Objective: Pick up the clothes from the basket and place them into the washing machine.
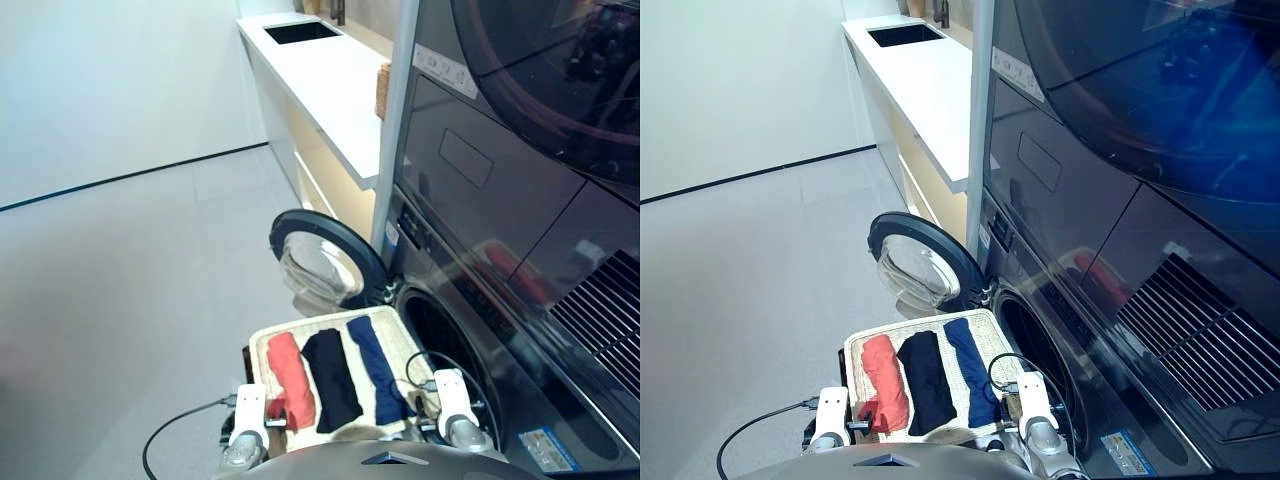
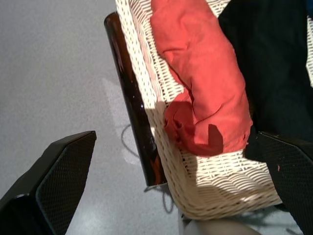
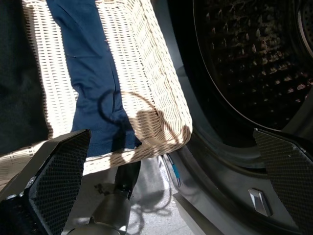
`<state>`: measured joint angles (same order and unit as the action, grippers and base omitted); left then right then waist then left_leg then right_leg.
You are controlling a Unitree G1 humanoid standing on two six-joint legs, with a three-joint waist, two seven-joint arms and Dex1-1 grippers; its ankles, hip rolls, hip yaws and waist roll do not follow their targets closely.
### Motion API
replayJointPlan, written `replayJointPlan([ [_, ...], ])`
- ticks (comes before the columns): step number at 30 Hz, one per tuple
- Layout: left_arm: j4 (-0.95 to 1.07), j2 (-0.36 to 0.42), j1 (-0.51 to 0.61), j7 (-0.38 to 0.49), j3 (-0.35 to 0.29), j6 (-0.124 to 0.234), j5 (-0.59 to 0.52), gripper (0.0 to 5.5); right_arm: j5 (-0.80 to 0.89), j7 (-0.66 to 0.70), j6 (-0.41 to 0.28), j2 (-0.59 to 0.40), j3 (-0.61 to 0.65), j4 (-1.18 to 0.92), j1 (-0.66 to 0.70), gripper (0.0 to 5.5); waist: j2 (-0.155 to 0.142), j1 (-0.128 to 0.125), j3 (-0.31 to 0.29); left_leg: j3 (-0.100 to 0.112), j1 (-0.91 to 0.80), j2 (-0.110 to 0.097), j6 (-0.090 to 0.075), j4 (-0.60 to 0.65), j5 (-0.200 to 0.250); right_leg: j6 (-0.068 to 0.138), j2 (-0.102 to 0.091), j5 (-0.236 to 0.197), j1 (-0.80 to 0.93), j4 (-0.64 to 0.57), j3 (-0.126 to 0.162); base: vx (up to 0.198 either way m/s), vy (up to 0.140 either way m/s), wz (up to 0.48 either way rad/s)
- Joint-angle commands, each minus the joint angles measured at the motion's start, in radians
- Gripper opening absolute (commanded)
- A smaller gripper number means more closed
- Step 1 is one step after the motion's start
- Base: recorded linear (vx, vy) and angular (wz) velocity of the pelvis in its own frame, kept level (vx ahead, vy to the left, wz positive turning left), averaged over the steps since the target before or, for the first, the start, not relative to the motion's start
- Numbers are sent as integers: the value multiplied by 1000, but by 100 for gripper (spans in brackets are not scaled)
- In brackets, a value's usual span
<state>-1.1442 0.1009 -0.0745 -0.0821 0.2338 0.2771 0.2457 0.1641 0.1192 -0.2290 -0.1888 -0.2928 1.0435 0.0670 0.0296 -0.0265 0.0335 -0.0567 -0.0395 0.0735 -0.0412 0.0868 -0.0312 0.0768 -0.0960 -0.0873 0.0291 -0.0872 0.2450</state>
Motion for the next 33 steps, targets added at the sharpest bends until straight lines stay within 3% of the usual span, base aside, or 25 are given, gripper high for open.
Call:
replayJointPlan([
  [1, 34, 21, 91, -12, 19, 52, -28, 550, -12, 3, -57, 19, -28, -41, -83, 550, -61, -8, -15, 2, -10, -99, 24, 0, 44, 42, 25, 19, 9, 0, -42, 0, 0, 0],
  [22, 43, 6, 115, -33, 13, 40, 22, 550, 21, 22, -61, 23, -37, -107, -90, 550, -51, -18, -37, -8, -1, -97, 23, 0, 40, 43, 24, 17, -5, 0, -42, 0, 0, 0],
  [31, 75, 16, 225, -97, 35, 40, 39, 550, 59, 36, -73, 9, -74, -222, -153, 550, -40, -33, -113, -25, 59, -102, 28, 0, 21, 40, 20, 12, -81, 29, -44, -39, 14, -1],
  [32, 101, 23, 280, -122, 53, 47, 41, 550, 62, 43, -77, -3, -95, -266, -194, 550, -40, -36, -165, -29, 125, -107, 32, -38, 14, 35, 12, 10, -144, 62, -52, -199, 57, -2],
  [33, 100, 24, 306, -132, 60, 47, 43, 550, 66, 48, -80, -4, -103, -274, -213, 550, -41, -37, -177, -31, 156, -108, 32, -58, 15, 34, 9, 6, -170, 70, -55, -203, 68, -10],
])
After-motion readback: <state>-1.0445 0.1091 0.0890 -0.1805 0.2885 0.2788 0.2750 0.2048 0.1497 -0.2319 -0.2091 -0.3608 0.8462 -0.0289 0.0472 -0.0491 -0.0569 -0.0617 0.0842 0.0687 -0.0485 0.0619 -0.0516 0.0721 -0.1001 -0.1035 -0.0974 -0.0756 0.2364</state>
